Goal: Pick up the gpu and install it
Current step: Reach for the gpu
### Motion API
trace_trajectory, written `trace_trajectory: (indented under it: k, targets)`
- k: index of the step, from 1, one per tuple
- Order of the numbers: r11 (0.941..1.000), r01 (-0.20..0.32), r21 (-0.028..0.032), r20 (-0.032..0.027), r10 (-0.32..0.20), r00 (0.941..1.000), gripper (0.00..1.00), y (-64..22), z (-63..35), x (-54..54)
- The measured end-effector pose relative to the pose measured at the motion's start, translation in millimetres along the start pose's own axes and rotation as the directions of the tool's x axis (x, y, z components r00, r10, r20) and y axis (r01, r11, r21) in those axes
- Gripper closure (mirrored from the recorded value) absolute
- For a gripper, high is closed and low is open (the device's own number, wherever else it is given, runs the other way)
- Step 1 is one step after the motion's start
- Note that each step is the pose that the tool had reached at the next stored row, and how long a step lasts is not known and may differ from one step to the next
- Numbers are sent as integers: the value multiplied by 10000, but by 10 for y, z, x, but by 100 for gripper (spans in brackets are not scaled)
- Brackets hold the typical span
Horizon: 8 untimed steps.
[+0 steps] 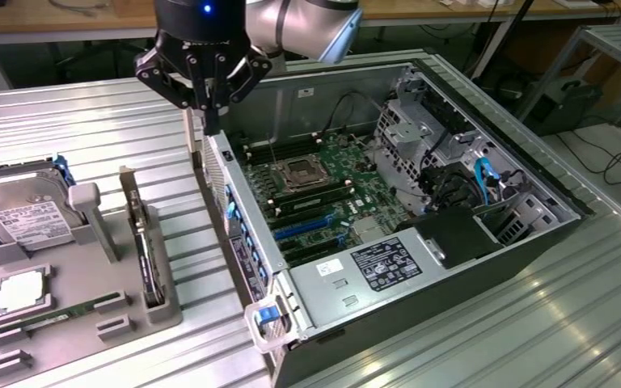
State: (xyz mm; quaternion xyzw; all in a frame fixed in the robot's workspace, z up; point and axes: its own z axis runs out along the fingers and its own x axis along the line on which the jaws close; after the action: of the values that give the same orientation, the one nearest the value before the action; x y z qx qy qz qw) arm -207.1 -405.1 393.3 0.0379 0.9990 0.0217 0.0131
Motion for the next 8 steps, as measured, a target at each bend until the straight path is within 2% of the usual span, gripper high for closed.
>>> trace_trajectory:
  k: [8]
  targets:
    - [10000, 0, 1, 0, 0, 10000, 89, -25, -3, 67]
